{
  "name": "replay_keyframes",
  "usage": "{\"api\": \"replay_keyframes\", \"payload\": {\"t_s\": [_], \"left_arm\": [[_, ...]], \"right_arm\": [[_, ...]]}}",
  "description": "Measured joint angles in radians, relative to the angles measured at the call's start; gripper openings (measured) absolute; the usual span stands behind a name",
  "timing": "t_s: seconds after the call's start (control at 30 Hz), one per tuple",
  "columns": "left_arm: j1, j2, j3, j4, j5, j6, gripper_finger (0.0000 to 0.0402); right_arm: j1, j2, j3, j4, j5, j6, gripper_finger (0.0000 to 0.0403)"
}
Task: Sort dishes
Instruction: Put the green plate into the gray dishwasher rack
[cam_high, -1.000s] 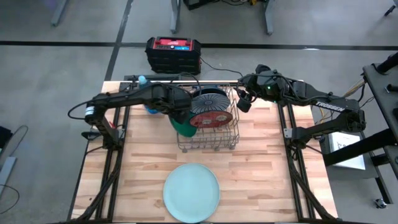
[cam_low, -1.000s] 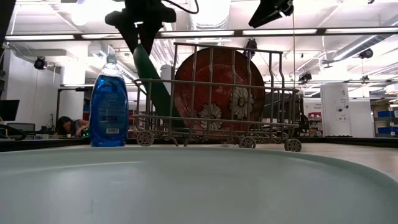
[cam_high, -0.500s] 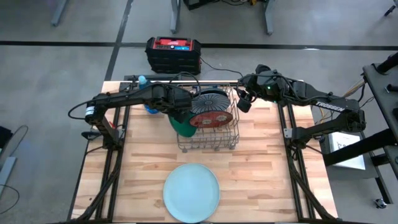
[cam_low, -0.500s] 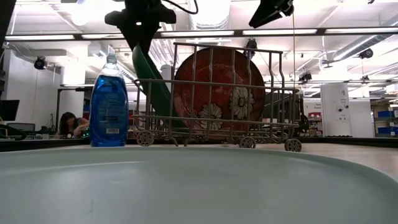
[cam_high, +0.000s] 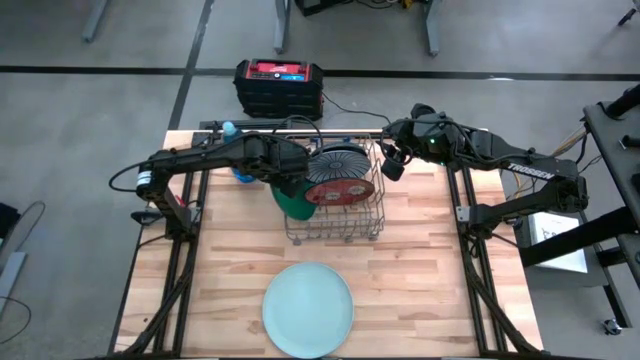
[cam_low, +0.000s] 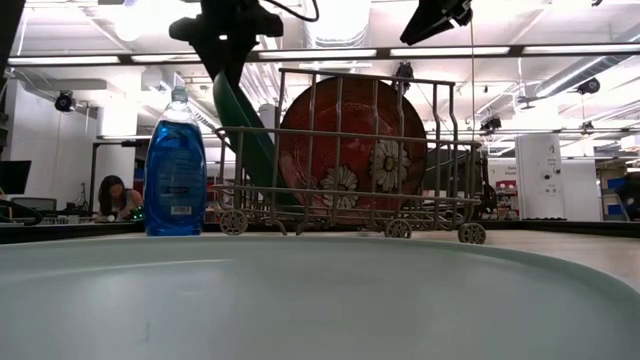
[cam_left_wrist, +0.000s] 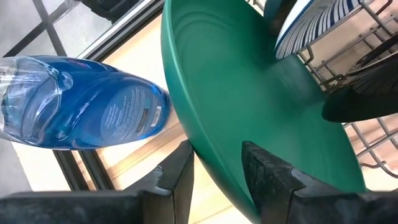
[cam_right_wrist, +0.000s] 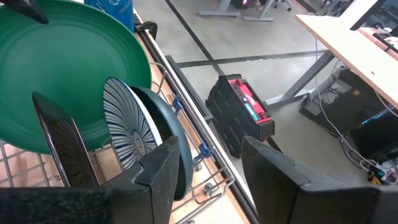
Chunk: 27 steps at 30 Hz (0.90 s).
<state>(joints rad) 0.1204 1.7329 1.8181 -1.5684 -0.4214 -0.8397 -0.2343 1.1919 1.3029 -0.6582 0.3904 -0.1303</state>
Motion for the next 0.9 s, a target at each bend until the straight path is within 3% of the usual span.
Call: {"api": "replay_keyframes", "payload": {"t_s": [0.53, 0.9], "left_arm": [[-0.002, 0.000, 0.170, 0.001, -0.004, 0.051, 0.0117], [0.002, 0.020, 0.142, -0.002, -0.033, 0.088, 0.0116]], "right_arm": [[0.000, 0.000, -0.003, -0.003, -0.001, 0.018, 0.0170], [0.000, 0.000, -0.003, -0.004, -0.007, 0.030, 0.0165]]}}
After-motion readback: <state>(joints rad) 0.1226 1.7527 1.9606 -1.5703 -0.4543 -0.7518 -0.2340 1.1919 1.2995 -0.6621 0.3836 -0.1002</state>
